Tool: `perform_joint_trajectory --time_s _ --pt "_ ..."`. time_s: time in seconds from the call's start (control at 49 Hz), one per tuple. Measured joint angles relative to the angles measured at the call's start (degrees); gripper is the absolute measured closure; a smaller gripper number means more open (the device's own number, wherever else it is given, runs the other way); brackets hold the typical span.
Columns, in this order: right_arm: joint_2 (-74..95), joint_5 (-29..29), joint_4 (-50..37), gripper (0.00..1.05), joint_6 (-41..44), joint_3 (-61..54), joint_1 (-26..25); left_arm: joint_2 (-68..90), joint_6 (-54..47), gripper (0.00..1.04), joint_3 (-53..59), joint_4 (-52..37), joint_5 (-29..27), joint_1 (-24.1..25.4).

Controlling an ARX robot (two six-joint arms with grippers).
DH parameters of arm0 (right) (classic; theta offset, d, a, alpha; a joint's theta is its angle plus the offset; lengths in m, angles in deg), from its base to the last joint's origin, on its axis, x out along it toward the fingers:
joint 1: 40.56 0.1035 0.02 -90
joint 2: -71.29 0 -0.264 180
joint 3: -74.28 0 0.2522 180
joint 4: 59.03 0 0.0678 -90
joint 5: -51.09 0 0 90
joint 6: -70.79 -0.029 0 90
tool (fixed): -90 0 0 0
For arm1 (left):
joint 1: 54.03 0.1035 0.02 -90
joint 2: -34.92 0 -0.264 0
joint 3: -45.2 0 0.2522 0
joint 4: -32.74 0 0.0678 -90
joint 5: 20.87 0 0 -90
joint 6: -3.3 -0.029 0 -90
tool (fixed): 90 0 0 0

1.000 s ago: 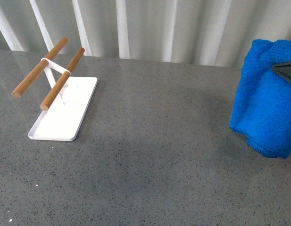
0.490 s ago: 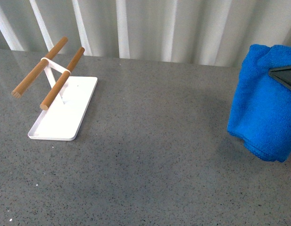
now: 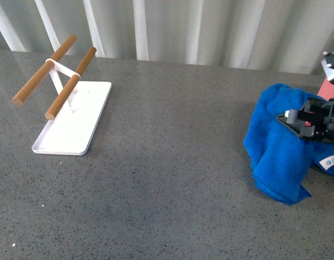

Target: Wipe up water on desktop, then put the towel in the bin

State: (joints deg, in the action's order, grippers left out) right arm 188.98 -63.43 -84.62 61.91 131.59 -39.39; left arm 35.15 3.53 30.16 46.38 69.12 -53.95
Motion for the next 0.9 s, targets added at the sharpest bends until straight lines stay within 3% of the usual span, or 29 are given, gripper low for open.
perform_joint_trajectory --time_s 0.143,0.571,0.898 --pt "3.54 3.15 5.55 1.0 -0.59 5.55 2.16 0.0 -0.07 0.05 0.0 0.0 0.02 0.0" --pt "11.47 11.78 16.35 1.0 -1.4 13.44 0.79 0.0 -0.02 0.07 0.0 0.0 0.0 0.0" --pt "17.73 12.17 22.64 1.0 2.82 26.88 -1.73 0.0 -0.02 0.07 0.0 0.0 0.0 0.0"
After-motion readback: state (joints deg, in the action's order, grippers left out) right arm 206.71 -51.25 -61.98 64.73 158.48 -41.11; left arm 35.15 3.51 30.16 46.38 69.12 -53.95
